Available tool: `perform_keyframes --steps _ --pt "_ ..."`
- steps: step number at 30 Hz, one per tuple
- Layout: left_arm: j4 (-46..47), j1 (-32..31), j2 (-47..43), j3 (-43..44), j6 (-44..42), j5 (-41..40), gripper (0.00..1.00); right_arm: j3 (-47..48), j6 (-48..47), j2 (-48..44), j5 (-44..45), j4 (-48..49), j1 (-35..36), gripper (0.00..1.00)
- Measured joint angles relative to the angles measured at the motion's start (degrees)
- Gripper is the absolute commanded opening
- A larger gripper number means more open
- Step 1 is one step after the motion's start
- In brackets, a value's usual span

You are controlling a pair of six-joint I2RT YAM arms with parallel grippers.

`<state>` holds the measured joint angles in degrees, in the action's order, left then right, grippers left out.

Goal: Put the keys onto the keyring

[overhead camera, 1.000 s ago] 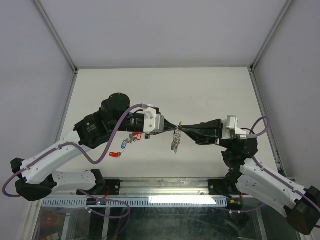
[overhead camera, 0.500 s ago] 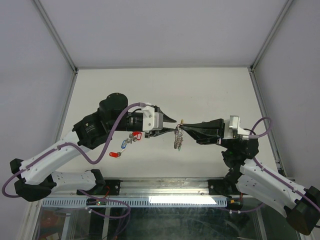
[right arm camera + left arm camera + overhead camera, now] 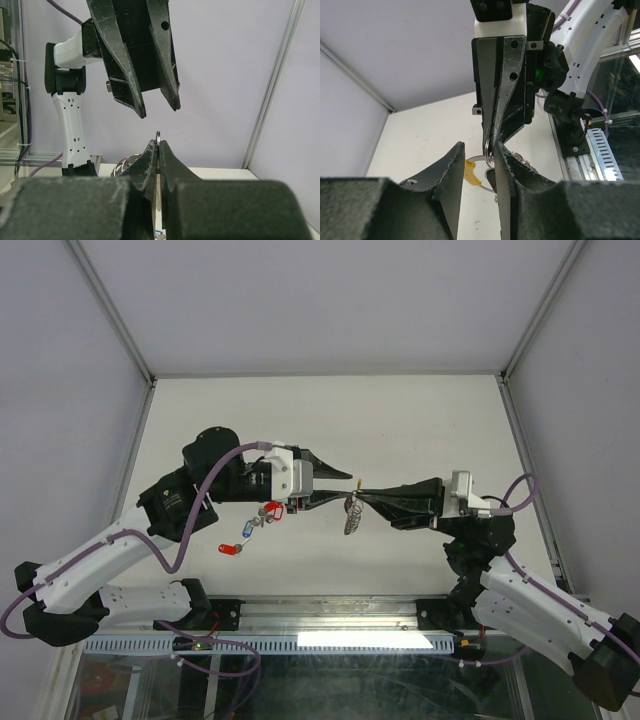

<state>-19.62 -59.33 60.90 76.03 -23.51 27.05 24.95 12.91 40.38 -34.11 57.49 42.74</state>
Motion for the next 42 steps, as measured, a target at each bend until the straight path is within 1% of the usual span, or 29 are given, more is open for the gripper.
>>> perform_keyframes --steps 9,14,20,25,36,42 --pt "-0.6 0.0 2.2 -0.1 0.1 0.5 0.27 0.0 -0.8 -0.2 -0.8 -1.3 0.0 0.0" --pt "-1.4 0.0 2.4 -0.1 0.1 0.5 0.24 0.0 -1.0 -0.6 -0.8 -1.3 0.0 0.0" --pt "-1.9 0.0 2.4 -0.1 0.1 0.5 0.23 0.0 -1.2 -0.7 -0.8 -1.5 0.0 0.0" --pt "-2.0 0.0 2.5 -0.1 0.1 0.5 0.21 0.0 -1.3 -0.7 -0.8 -1.7 0.0 0.0" --pt "-2.4 0.0 3.0 -0.1 0.0 0.5 0.23 0.0 -1.8 -1.4 -0.2 -2.4 0.0 0.0" --pt "-2.3 0.0 2.8 -0.4 0.1 -0.6 0.24 0.0 -3.2 -2.9 1.9 -4.0 0.0 0.0"
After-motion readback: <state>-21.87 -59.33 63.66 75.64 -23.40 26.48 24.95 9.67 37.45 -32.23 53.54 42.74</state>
